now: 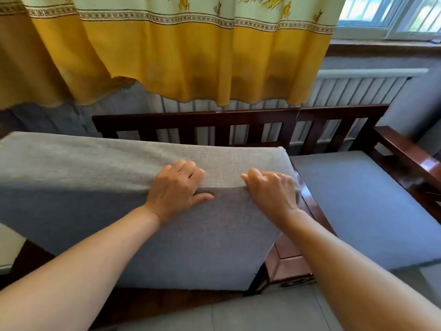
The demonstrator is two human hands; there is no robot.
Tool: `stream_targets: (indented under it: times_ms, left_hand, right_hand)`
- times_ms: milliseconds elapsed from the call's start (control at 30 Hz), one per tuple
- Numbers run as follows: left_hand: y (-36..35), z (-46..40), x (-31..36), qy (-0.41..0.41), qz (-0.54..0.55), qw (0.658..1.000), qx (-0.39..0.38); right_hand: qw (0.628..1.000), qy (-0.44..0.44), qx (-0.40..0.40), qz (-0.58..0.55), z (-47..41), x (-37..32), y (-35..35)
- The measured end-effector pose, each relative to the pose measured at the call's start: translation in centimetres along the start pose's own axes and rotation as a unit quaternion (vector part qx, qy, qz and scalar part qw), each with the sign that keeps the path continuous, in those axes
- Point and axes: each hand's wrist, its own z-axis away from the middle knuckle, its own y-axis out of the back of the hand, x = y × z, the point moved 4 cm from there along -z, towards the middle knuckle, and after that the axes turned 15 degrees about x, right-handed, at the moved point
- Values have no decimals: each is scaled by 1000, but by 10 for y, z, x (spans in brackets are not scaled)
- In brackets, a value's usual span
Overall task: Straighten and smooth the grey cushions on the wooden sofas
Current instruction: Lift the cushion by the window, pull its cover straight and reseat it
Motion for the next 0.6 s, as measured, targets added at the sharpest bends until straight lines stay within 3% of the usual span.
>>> stream_targets:
  times_ms: [167, 367, 500, 600]
  left_hand:
    - [14, 14, -19, 15, 17, 1000, -9]
    - [47, 43, -64, 70, 29, 995, -63]
    - [73, 73, -117, 86, -13, 992, -95]
    - [82, 92, -138, 100, -55, 991, -70]
  right_hand:
    - [1000, 9, -1, -26, 2, -35, -3]
    - [993, 30, -76, -82, 3, -120, -18]
    - [990, 35, -99, -92, -14, -163, -31]
    - [994, 22, -73, -82, -23, -191, -46]
